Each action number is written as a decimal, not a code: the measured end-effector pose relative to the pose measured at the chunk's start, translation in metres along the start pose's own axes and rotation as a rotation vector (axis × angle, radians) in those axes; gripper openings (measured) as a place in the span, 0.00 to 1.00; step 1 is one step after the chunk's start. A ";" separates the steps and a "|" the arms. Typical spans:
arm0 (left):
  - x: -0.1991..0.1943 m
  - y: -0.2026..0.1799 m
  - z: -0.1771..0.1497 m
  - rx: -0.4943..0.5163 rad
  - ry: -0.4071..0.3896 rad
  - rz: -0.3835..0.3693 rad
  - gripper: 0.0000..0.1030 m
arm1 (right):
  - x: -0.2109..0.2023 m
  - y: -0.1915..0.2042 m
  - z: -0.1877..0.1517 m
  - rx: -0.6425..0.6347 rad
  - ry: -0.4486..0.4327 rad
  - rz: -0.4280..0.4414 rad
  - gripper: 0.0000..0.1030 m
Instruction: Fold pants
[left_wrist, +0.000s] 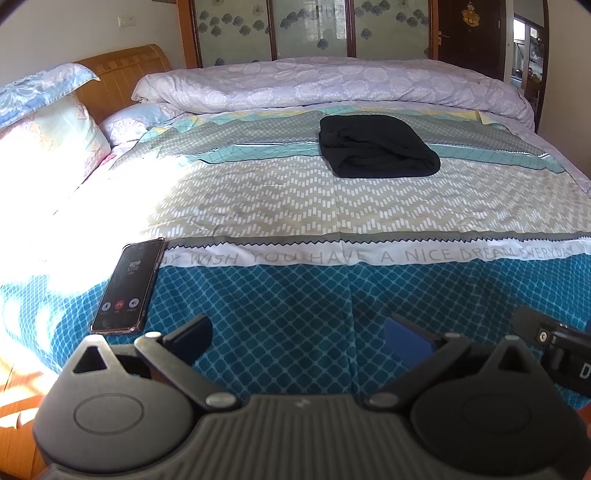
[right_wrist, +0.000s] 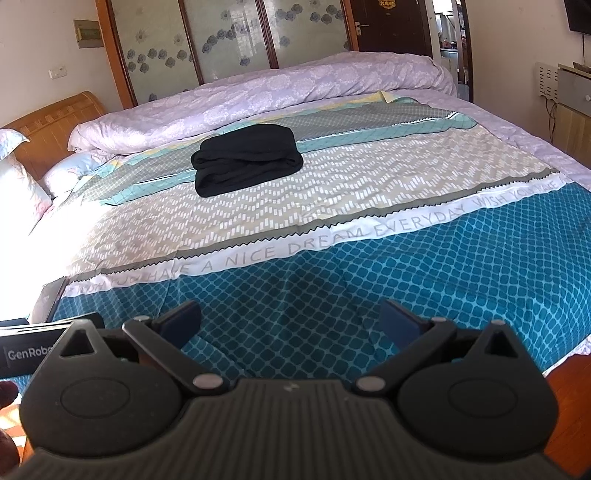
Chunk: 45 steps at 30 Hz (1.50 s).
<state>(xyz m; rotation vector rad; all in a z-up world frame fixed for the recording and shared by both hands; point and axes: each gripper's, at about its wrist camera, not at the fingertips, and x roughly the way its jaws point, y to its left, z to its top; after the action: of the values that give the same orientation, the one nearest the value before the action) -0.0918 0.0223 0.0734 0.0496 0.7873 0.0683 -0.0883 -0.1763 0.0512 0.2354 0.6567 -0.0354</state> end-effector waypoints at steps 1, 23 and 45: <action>0.000 -0.001 0.000 0.006 0.002 0.000 1.00 | 0.000 0.000 0.000 0.002 0.002 0.000 1.00; -0.006 0.002 0.003 0.028 -0.021 0.048 1.00 | -0.003 0.004 0.000 -0.011 -0.003 0.010 1.00; 0.000 0.002 0.001 0.015 0.011 0.024 1.00 | 0.000 0.005 -0.003 -0.016 0.018 0.018 1.00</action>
<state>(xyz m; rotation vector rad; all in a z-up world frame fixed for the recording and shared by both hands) -0.0912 0.0240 0.0740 0.0733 0.7984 0.0851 -0.0894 -0.1707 0.0502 0.2268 0.6725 -0.0104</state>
